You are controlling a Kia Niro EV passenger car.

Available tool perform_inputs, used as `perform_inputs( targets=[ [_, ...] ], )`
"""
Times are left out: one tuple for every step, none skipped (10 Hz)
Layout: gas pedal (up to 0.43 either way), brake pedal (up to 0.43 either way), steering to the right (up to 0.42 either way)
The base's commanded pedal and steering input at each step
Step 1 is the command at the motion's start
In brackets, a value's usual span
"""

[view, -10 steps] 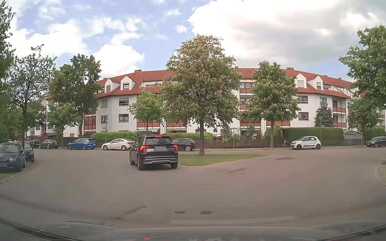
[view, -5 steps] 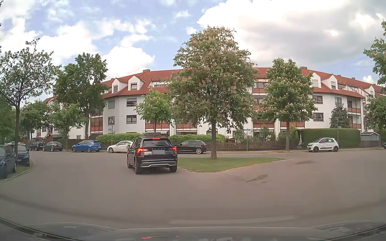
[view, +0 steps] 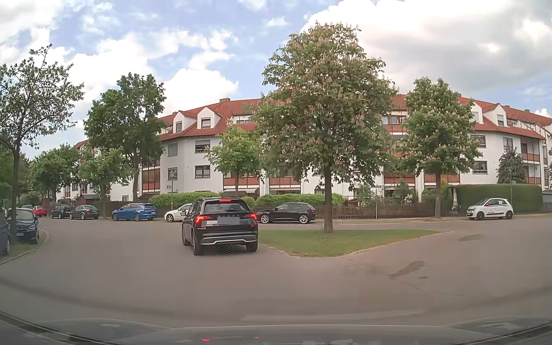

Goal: Follow the waypoints while adhering to traffic rules and regulations

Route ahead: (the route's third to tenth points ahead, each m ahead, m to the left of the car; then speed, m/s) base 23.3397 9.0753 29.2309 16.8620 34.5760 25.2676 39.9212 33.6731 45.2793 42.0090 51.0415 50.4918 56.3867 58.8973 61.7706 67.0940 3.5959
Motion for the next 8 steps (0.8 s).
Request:
perform_inputs(
  targets=[
    [0.0,0.152,-0.127],
    [0.0,0.159,-0.133],
    [0.0,0.159,-0.138],
    [0.0,0.159,-0.138],
    [0.0,0.159,-0.139],
    [0.0,0.159,-0.138],
    [0.0,0.159,-0.135],
    [0.0,0.165,-0.132]
  ],
)
